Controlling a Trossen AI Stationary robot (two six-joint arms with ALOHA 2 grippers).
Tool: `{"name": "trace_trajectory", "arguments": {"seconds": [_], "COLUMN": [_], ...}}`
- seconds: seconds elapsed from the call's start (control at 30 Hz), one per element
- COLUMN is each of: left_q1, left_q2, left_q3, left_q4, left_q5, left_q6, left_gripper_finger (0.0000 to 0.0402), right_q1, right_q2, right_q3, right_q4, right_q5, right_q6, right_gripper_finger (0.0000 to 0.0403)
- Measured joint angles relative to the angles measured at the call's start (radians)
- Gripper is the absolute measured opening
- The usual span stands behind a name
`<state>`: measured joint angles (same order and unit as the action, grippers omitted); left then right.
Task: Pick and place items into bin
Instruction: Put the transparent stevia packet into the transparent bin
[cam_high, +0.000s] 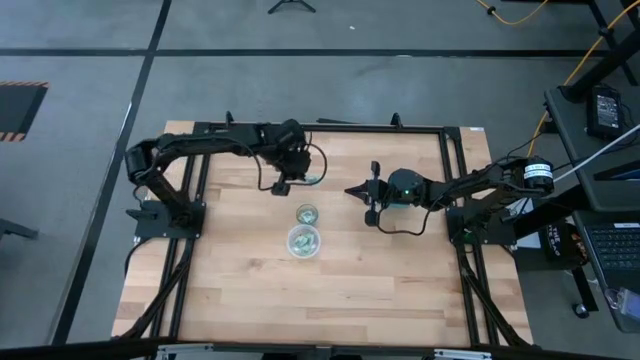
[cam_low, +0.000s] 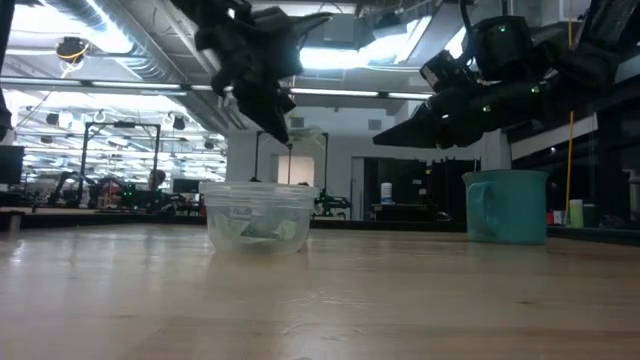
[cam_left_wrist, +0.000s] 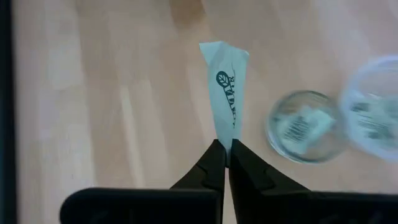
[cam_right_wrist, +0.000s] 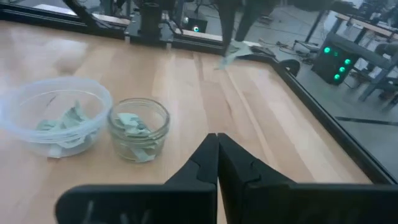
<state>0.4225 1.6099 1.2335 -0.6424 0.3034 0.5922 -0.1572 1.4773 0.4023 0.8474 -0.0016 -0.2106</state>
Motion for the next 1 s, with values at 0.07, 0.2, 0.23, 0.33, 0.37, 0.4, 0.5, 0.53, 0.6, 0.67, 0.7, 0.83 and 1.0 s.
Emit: {"name": "trace_trajectory", "arguments": {"seconds": [0.07, 0.2, 0.23, 0.33, 0.37, 0.4, 0.5, 0.53, 0.6, 0.67, 0.7, 0.83, 1.0], "left_q1": [-0.028, -0.098, -0.119, -0.185, -0.207, -0.229, -0.3, -0.324, -0.37, -0.412, -0.432, -0.502, -0.562], "left_q2": [-0.014, -0.031, -0.034, -0.038, -0.038, -0.038, -0.038, -0.038, -0.038, -0.038, -0.038, -0.038, -0.035], "left_q3": [0.0, 0.0, 0.0, 0.0, 0.0, 0.0, 0.0, 0.0, 0.0, 0.0, 0.0, 0.0, 0.0], "left_q4": [-0.042, -0.111, -0.121, -0.157, -0.162, -0.17, -0.177, -0.175, -0.169, -0.168, -0.168, -0.156, -0.094], "left_q5": [-0.036, -0.147, -0.164, -0.203, -0.22, -0.238, -0.268, -0.268, -0.268, -0.279, -0.292, -0.332, -0.349], "left_q6": [-0.035, -0.126, -0.151, -0.222, -0.245, -0.265, -0.323, -0.34, -0.377, -0.418, -0.44, -0.525, -0.588], "left_gripper_finger": [0.0004, 0.0003, 0.0003, 0.0003, 0.0003, 0.0003, 0.0003, 0.0003, 0.0003, 0.0003, 0.0003, 0.0003, 0.0003], "right_q1": [0.007, 0.006, 0.006, 0.006, 0.007, 0.006, 0.006, 0.006, 0.006, 0.007, 0.007, 0.014, 0.045], "right_q2": [0.0, 0.0, 0.0, 0.0, 0.0, 0.0, 0.0, 0.0, 0.0, 0.0, 0.0, 0.0, 0.0], "right_q3": [0.0, 0.0, 0.0, 0.0, 0.0, 0.0, 0.0, 0.0, 0.0, 0.0, 0.0, 0.0, 0.0], "right_q4": [0.0, 0.013, 0.013, 0.018, 0.017, 0.017, 0.017, 0.017, 0.017, 0.017, 0.017, 0.016, 0.005], "right_q5": [0.0, 0.0, 0.001, 0.0, 0.0, 0.0, 0.0, 0.0, -0.001, -0.001, -0.002, -0.002, -0.004], "right_q6": [-0.005, -0.006, -0.006, -0.006, -0.006, -0.006, 0.003, 0.013, 0.023, 0.023, 0.025, 0.054, 0.049], "right_gripper_finger": [0.0004, 0.0004, 0.0004, 0.0004, 0.0004, 0.0004, 0.0004, 0.0004, 0.0004, 0.0004, 0.0004, 0.0004, 0.0004]}}
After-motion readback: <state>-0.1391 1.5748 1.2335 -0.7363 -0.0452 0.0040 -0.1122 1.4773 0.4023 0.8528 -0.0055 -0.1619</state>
